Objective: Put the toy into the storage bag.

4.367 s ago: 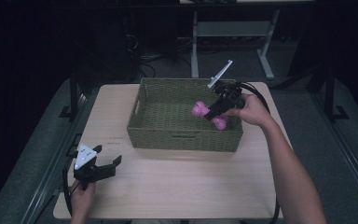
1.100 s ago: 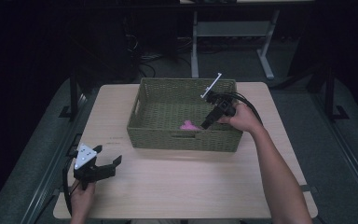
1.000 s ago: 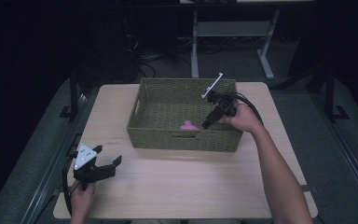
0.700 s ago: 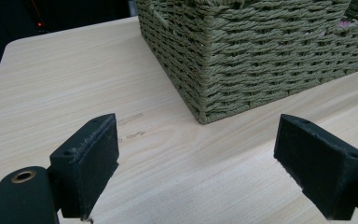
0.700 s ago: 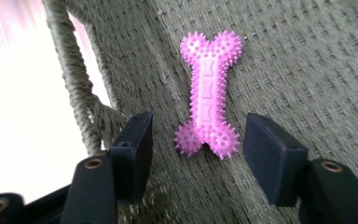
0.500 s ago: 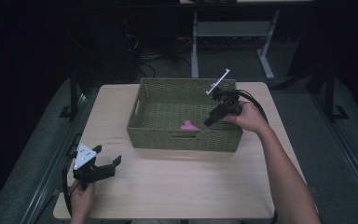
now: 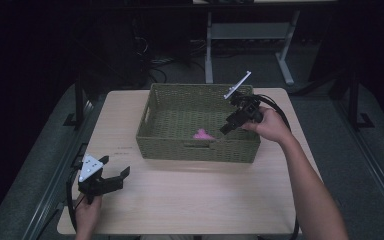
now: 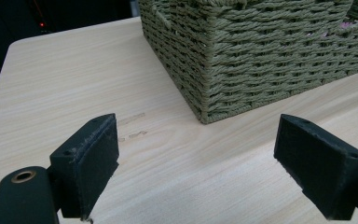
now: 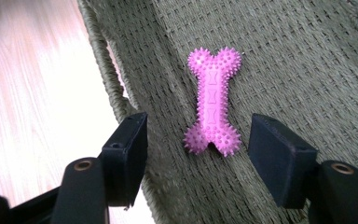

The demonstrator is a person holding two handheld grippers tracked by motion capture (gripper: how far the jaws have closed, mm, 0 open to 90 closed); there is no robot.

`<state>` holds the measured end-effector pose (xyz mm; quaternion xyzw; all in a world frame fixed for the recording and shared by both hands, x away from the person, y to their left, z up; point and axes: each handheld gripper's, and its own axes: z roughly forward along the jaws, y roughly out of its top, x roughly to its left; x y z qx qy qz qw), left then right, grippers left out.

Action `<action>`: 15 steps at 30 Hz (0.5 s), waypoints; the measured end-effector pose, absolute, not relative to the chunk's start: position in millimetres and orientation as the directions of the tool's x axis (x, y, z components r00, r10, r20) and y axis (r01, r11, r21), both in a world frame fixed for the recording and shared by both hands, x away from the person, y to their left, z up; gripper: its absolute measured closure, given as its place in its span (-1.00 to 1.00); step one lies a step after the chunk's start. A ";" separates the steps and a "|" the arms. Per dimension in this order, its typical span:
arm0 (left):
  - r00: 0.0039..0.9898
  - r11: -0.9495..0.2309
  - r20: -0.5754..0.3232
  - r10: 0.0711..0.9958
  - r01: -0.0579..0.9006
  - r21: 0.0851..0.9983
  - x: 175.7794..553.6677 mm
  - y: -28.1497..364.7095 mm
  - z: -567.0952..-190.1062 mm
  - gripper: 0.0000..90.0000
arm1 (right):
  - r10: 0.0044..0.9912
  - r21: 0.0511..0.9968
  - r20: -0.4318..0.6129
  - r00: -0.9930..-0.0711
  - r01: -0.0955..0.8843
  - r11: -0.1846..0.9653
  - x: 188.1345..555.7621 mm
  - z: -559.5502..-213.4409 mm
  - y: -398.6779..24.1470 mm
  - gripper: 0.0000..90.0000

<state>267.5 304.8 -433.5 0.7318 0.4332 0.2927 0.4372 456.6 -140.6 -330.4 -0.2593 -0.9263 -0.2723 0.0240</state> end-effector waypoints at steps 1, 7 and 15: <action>0.454 -0.244 0.052 0.889 0.377 0.893 267.5 304.7 -433.4 -0.70 | 0.469 0.493 0.186 -0.863 0.495 0.715 455.3 -329.2 -140.9 -0.18; 0.454 -0.245 0.053 0.889 0.377 0.893 267.2 304.6 -433.3 -0.70 | 0.460 0.507 0.174 -0.870 0.480 0.716 448.0 -322.8 -142.4 -0.18; 0.454 -0.244 0.050 0.889 0.378 0.893 267.2 304.0 -433.3 -0.70 | 0.460 0.526 0.159 -0.873 0.469 0.709 435.4 -314.6 -146.5 -0.25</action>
